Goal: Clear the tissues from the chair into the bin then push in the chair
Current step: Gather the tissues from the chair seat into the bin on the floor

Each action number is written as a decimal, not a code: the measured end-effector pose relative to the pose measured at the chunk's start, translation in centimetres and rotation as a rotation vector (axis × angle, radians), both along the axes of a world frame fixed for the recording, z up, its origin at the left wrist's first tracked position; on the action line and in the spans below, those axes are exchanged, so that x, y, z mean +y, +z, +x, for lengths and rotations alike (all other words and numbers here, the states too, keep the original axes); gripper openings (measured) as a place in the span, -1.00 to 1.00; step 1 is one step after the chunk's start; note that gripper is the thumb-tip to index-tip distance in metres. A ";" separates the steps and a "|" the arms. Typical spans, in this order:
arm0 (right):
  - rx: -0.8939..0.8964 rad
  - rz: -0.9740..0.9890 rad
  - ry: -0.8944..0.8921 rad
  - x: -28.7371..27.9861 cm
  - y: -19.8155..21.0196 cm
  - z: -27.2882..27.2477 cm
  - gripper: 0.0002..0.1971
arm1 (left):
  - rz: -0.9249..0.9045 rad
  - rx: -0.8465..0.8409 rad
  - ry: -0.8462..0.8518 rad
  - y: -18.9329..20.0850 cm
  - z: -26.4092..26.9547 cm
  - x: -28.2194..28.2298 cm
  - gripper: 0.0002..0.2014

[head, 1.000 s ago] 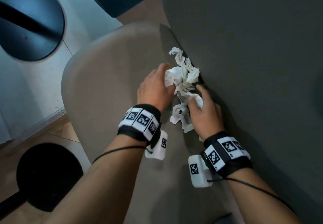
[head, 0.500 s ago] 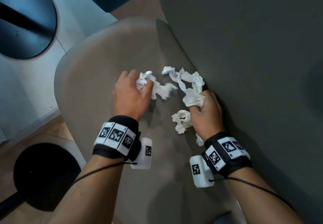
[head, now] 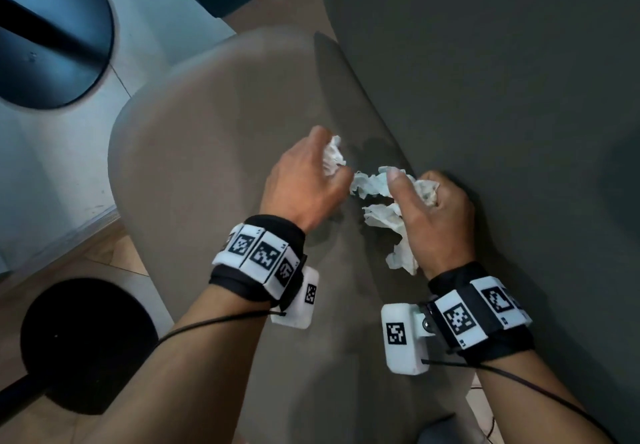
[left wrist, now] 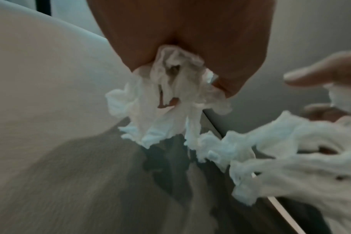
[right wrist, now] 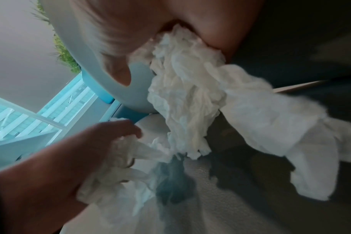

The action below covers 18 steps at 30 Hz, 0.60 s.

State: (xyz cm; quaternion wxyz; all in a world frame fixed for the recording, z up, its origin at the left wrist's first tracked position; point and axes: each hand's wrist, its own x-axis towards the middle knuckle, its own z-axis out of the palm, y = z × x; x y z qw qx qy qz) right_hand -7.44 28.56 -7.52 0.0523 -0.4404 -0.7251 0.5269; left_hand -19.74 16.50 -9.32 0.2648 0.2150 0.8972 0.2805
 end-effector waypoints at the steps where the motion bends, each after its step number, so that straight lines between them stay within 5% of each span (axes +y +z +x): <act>1: -0.012 0.019 -0.013 0.1 0.0 0.2 -0.53 | -0.043 -0.005 -0.053 -0.4 0.2 0.5 -0.75; 9: -0.042 0.109 -0.066 -0.2 -0.9 2.3 -0.70 | -0.192 -0.045 -0.411 -3.2 1.9 3.4 -0.51; 13: 0.003 0.155 0.006 -1.0 -0.9 2.9 -0.68 | -0.195 0.068 -0.439 -3.8 2.1 3.6 -0.67; 18: 0.054 0.191 0.020 -1.1 -0.8 3.2 -0.59 | -0.077 0.032 -0.369 -3.1 2.1 3.0 -0.63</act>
